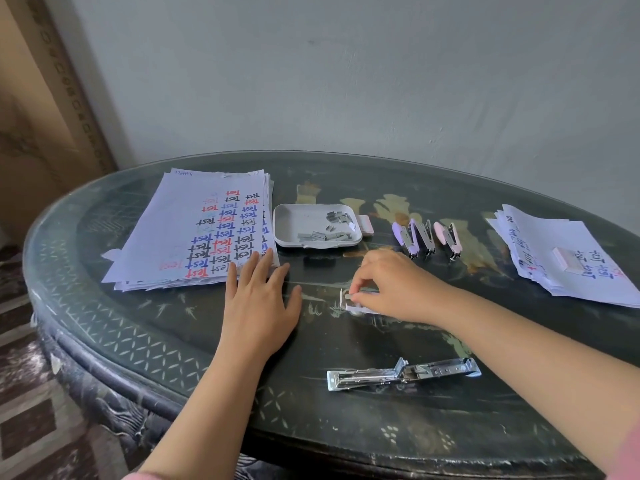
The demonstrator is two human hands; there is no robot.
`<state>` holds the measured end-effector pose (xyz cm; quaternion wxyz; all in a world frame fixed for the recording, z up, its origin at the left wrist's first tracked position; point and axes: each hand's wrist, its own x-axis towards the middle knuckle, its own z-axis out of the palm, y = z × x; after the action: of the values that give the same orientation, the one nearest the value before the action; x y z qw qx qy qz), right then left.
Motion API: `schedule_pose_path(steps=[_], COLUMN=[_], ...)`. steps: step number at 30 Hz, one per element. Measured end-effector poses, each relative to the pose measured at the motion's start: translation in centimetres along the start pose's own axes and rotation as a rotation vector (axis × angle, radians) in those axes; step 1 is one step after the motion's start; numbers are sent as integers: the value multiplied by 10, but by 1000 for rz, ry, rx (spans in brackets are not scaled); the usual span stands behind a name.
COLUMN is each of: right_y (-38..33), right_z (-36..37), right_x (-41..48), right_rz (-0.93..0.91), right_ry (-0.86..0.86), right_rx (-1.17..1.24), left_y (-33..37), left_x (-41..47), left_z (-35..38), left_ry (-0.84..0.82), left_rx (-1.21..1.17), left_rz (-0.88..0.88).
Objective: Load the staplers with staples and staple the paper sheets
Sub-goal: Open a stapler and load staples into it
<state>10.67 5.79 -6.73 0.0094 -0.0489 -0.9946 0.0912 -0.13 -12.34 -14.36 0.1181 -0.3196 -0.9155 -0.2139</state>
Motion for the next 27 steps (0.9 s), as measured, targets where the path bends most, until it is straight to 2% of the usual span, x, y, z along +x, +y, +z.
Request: schedule_pose_path(steps=[4,8,13,22,27], right_y=[4,8,6,5,9], right_z=[-2,3,8,9,10], right_x=[-11,-16,-10,-8,-6], right_rz=[80,165,124,35,-11], right_ry=[42,91,135,30,34], right_rx=[246,372,307,275,266], left_y=[0,-1,-1,-2,-2], left_x=[-1,-3,-6,-6,-6], left_z=[-1,-4,-5,-4,-4], left_ry=[64,128,111,80,85], left_rx=[-35,-106,-127,-115,-125], left_rz=[44,73,84,89,87])
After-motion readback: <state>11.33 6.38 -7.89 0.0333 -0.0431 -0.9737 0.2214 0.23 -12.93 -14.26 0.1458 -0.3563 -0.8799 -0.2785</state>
